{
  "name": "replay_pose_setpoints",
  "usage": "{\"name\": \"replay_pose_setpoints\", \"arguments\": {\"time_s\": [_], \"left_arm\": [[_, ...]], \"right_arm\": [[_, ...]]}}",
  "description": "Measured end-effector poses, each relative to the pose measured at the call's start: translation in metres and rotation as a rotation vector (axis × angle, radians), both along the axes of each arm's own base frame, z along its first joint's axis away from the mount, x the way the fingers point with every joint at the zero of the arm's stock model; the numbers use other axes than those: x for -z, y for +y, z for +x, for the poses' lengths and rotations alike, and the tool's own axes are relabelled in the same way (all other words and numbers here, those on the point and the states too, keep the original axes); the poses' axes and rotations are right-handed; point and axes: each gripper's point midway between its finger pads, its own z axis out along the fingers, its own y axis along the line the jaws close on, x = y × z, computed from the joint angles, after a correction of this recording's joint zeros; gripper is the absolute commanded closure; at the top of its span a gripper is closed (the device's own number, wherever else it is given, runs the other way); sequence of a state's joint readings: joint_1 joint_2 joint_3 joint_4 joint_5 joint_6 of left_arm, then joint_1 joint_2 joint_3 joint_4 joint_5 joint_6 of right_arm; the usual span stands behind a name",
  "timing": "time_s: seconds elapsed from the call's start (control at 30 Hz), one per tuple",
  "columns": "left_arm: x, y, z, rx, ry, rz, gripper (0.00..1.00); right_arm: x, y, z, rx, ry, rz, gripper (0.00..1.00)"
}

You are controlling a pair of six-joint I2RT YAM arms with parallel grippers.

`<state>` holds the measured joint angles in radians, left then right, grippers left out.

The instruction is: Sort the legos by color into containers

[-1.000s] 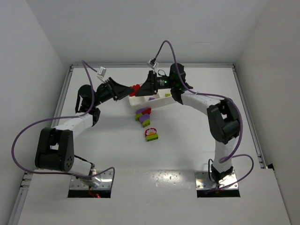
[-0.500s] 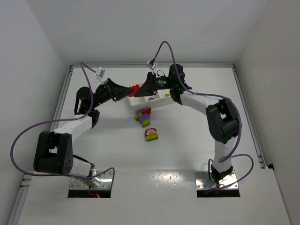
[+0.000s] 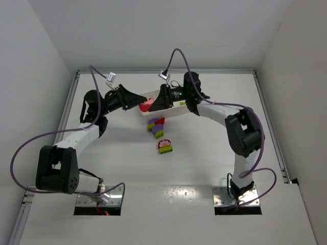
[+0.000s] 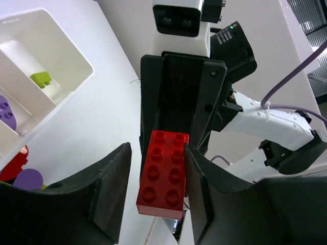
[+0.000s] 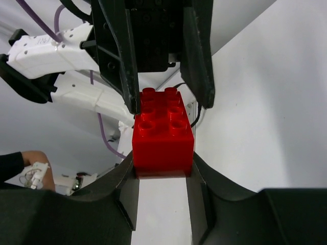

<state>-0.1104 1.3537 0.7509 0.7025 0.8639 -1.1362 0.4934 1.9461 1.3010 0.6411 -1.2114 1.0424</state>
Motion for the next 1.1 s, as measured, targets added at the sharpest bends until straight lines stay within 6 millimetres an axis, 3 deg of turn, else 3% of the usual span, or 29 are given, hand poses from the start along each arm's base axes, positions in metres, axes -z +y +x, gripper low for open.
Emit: {"name": "replay_pose_setpoints", "arguments": {"time_s": [0.07, 0.2, 0.37, 0.7, 1.1], "left_arm": [[0.000, 0.000, -0.001, 0.007, 0.002, 0.003, 0.56], [-0.003, -0.006, -0.003, 0.031, -0.010, 0.006, 0.56], [0.001, -0.012, -0.004, 0.057, -0.001, 0.015, 0.49], [0.000, -0.018, -0.008, 0.095, -0.015, 0.020, 0.53], [-0.003, -0.024, -0.015, 0.137, -0.033, 0.021, 0.48]], "right_arm": [[-0.001, 0.000, -0.002, -0.004, -0.007, -0.003, 0.99], [0.000, -0.001, -0.003, -0.007, -0.016, -0.005, 0.99], [0.001, -0.002, -0.005, -0.020, -0.016, -0.007, 0.99], [0.001, -0.003, -0.009, -0.043, -0.013, -0.008, 0.99], [-0.001, -0.007, -0.007, -0.044, 0.005, -0.009, 0.99]]}}
